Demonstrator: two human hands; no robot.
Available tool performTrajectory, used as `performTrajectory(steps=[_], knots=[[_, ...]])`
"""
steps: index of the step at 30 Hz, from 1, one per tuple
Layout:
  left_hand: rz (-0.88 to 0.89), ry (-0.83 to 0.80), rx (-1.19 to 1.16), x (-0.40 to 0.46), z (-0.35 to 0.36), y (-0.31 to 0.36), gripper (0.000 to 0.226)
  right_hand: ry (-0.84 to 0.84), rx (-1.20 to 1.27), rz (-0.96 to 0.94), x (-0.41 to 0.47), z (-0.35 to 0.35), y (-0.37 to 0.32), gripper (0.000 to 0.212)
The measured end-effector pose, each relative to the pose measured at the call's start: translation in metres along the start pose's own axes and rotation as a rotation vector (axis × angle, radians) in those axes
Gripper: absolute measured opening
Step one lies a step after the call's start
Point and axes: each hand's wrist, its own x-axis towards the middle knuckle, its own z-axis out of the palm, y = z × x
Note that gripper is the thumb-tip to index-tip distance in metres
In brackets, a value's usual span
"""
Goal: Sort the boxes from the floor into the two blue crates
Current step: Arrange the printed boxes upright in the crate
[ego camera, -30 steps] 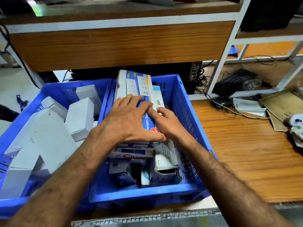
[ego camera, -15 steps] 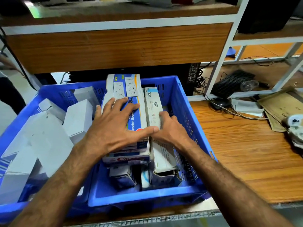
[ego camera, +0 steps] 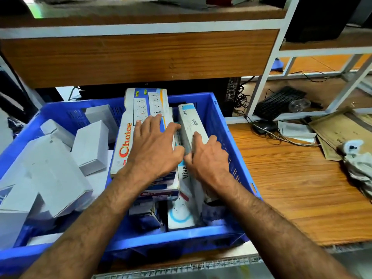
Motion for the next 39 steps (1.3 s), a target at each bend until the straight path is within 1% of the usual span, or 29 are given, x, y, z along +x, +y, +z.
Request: performTrajectory(steps=[3,5,8,13,16,19,22,23,25,27,28,30,33,35,37,38,39], knots=[[0.030,-0.051,0.020,0.004,0.002,-0.006,0.047,0.086,-0.067,0.031,0.004,0.002,0.008,0.062],[0.016,-0.092,0.041,0.006,-0.001,-0.009,0.044,0.109,-0.096,0.060,0.007,0.006,0.012,0.065],[0.055,-0.152,0.076,0.007,-0.005,-0.014,0.044,0.069,-0.133,0.063,0.010,0.017,0.015,0.070],[0.131,-0.190,0.070,0.006,-0.009,-0.021,0.043,0.006,-0.233,0.052,0.014,0.035,0.017,0.074],[0.144,-0.188,0.072,0.004,-0.009,-0.022,0.047,-0.041,-0.308,0.055,0.012,0.041,0.015,0.070],[0.134,-0.177,0.075,0.003,-0.008,-0.022,0.043,-0.084,-0.457,0.040,0.008,0.042,0.015,0.062],[0.129,-0.163,0.073,0.003,-0.006,-0.020,0.043,-0.050,-0.565,-0.047,0.009,0.038,0.013,0.053],[0.128,-0.156,0.074,0.003,-0.005,-0.020,0.043,-0.012,-0.541,-0.092,0.008,0.035,0.011,0.054],[0.122,-0.146,0.076,0.003,-0.004,-0.019,0.044,0.015,-0.388,-0.196,0.005,0.033,0.002,0.058],[0.118,-0.148,0.077,0.003,-0.004,-0.019,0.048,-0.072,-0.172,-0.234,0.002,0.041,-0.012,0.056],[0.116,-0.150,0.075,0.003,-0.005,-0.019,0.053,-0.165,-0.091,-0.204,0.004,0.046,-0.018,0.053],[0.115,-0.151,0.071,0.001,-0.005,-0.018,0.058,-0.381,0.067,-0.056,0.010,0.051,-0.021,0.056],[0.116,-0.137,0.059,0.000,-0.006,-0.019,0.061,-0.601,0.353,0.158,0.017,0.056,-0.009,0.082],[0.110,-0.131,0.034,-0.001,-0.007,-0.021,0.063,-0.696,0.492,0.237,0.018,0.056,-0.006,0.092],[0.108,-0.124,0.022,-0.001,-0.007,-0.023,0.063,-0.785,0.559,0.276,0.019,0.058,-0.008,0.090],[0.109,-0.124,0.022,0.000,-0.006,-0.023,0.062,-0.805,0.568,0.283,0.020,0.058,-0.011,0.091],[0.110,-0.124,0.024,0.000,-0.006,-0.023,0.062,-0.793,0.584,0.297,0.020,0.059,-0.011,0.096]])
